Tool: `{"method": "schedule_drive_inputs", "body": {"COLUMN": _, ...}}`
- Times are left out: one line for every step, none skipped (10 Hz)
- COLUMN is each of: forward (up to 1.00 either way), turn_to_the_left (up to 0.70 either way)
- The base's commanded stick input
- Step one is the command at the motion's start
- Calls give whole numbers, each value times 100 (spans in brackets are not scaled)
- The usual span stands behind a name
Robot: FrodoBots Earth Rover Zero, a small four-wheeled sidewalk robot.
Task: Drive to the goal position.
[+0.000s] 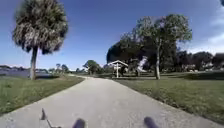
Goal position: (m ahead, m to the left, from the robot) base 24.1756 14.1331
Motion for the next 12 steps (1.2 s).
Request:
{"method": "schedule_drive_inputs", "body": {"forward": 70, "turn_to_the_left": 15}}
{"method": "schedule_drive_inputs", "body": {"forward": 70, "turn_to_the_left": 35}}
{"method": "schedule_drive_inputs", "body": {"forward": 70, "turn_to_the_left": 35}}
{"method": "schedule_drive_inputs", "body": {"forward": 70, "turn_to_the_left": 35}}
{"method": "schedule_drive_inputs", "body": {"forward": 70, "turn_to_the_left": 35}}
{"method": "schedule_drive_inputs", "body": {"forward": 70, "turn_to_the_left": 35}}
{"method": "schedule_drive_inputs", "body": {"forward": 70, "turn_to_the_left": 20}}
{"method": "schedule_drive_inputs", "body": {"forward": 70, "turn_to_the_left": 0}}
{"method": "schedule_drive_inputs", "body": {"forward": 70, "turn_to_the_left": 0}}
{"method": "schedule_drive_inputs", "body": {"forward": 70, "turn_to_the_left": 0}}
{"method": "schedule_drive_inputs", "body": {"forward": 70, "turn_to_the_left": 0}}
{"method": "schedule_drive_inputs", "body": {"forward": 70, "turn_to_the_left": 0}}
